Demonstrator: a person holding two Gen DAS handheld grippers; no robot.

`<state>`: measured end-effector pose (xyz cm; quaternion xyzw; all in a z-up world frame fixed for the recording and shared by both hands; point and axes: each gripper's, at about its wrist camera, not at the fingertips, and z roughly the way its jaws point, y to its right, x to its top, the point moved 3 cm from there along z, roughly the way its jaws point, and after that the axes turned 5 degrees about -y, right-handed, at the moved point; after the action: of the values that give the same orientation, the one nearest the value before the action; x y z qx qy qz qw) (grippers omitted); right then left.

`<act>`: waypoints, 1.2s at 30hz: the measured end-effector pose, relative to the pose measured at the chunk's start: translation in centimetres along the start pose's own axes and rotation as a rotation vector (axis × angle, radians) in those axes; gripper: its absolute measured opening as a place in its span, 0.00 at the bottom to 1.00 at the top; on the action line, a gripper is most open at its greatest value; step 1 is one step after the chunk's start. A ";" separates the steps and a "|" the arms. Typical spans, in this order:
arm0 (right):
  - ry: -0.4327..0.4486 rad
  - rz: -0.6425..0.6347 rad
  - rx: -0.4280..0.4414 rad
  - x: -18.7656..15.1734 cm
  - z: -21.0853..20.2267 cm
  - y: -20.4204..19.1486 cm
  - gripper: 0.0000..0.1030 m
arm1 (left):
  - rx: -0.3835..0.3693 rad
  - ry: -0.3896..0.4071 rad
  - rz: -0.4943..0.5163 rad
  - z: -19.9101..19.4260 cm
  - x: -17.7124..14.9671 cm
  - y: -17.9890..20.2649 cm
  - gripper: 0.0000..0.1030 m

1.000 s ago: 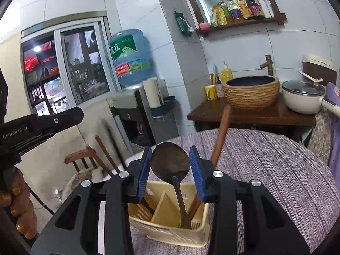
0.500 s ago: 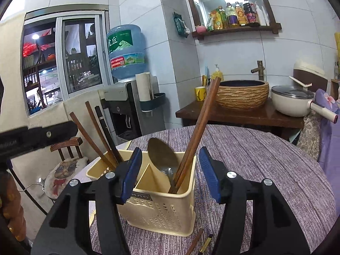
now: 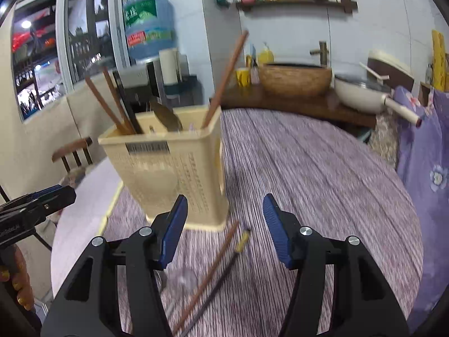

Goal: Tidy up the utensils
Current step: 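Move both open tools back to the remaining spoon and chopsticks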

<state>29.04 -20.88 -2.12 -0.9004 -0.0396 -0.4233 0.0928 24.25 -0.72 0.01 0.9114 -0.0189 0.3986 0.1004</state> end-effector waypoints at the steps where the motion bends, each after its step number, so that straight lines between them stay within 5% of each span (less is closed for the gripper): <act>1: -0.022 0.002 -0.001 -0.7 0.2 0.1 0.55 | -0.003 -0.020 0.005 0.3 -0.7 0.2 0.59; 13: -0.231 0.077 -0.046 -7.1 4.3 0.9 0.46 | 0.013 -0.163 0.038 3.3 -6.6 1.4 0.59; 36: -0.273 0.084 -0.139 -6.3 7.8 -0.5 0.23 | 0.049 -0.231 0.127 5.6 -9.0 4.4 0.57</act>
<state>30.86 -18.81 -11.76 -0.9547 0.0152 -0.2943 0.0418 21.70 -6.54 -9.51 0.9504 -0.0782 0.2970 0.0497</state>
